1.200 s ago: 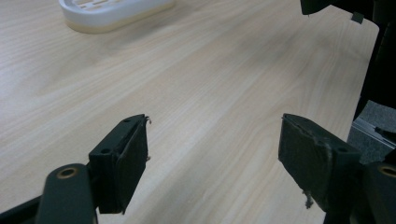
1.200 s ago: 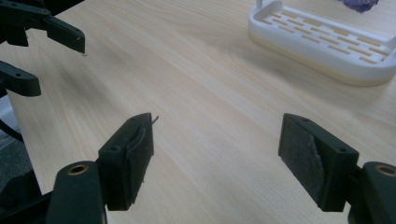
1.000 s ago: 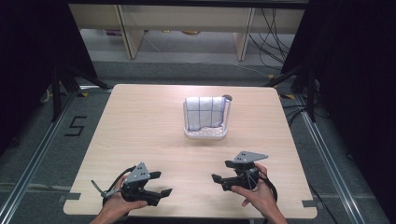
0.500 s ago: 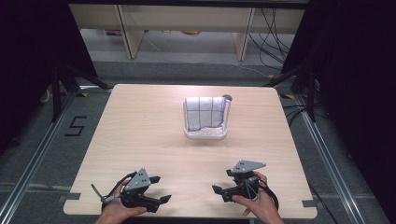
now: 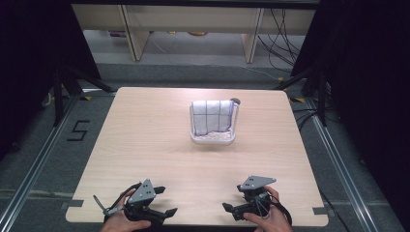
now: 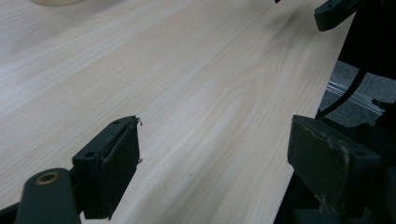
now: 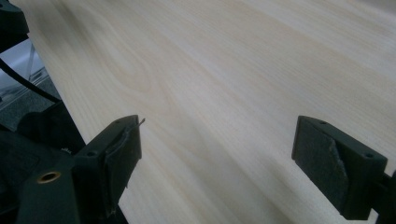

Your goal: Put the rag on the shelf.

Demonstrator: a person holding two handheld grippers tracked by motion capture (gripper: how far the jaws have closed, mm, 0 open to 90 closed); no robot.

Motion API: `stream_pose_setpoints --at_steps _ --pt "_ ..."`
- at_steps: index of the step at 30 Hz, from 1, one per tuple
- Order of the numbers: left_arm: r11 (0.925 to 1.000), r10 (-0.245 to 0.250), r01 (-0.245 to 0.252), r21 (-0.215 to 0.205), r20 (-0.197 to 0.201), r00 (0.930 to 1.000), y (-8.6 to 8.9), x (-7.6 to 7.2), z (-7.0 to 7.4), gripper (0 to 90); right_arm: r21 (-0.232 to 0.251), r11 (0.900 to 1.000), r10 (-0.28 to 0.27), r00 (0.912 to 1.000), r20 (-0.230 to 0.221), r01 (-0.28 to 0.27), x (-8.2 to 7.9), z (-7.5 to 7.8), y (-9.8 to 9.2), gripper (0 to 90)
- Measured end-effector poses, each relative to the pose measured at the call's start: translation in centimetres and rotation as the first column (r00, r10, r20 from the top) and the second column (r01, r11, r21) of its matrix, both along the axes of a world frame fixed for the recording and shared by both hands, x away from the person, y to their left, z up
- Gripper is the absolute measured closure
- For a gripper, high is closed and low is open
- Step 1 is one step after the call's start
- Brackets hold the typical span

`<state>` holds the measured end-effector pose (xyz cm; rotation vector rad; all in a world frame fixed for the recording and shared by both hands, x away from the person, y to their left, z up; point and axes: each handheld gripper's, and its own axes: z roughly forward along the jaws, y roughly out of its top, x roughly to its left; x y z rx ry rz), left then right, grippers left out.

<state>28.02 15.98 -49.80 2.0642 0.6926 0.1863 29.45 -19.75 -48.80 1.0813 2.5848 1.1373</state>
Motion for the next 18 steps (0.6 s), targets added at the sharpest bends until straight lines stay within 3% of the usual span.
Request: stream_pose_setpoints --at_steps 3,7,9,14,16,17,18 --pt "0.9998 0.016 -0.016 -0.008 -0.002 0.9999 -0.12 -0.31 -0.12 16.5 -0.003 1.000 0.005 1.0000 0.002 -0.005 -0.29 -0.07 -0.01 16.5" --pt "1.0000 -0.005 0.005 0.004 -0.001 1.0000 -0.05 -0.23 -0.12 16.5 -0.011 1.000 0.017 0.9998 0.002 -0.017 -0.38 -0.15 0.05 16.5" --pt "0.9994 -0.010 0.009 0.034 0.015 0.9998 0.08 -0.12 -0.12 16.5 -0.012 1.000 0.009 1.0000 0.001 -0.009 -0.42 -0.20 0.10 16.5" --pt "1.0000 0.003 -0.003 0.006 0.010 0.9999 -0.13 -0.15 -0.37 16.5 -0.020 1.000 0.010 0.9999 -0.011 -0.010 -0.41 -0.27 0.14 16.5" --pt "0.9995 -0.001 0.000 0.033 0.018 0.9998 -0.03 -0.08 -0.33 16.5 -0.021 1.000 0.012 0.9999 -0.005 -0.012 -0.40 -0.28 0.18 16.5" --pt "0.9999 0.010 -0.010 0.007 0.010 0.9999 -0.20 -0.18 -0.40 16.5 -0.020 1.000 0.022 0.9998 0.002 -0.022 -0.35 -0.31 0.17 16.5" --pt "0.9999 0.010 -0.010 0.007 0.010 0.9999 -0.20 -0.17 -0.41 16.5 -0.020 0.999 0.026 0.9996 0.005 -0.026 -0.33 -0.32 0.17 16.5"
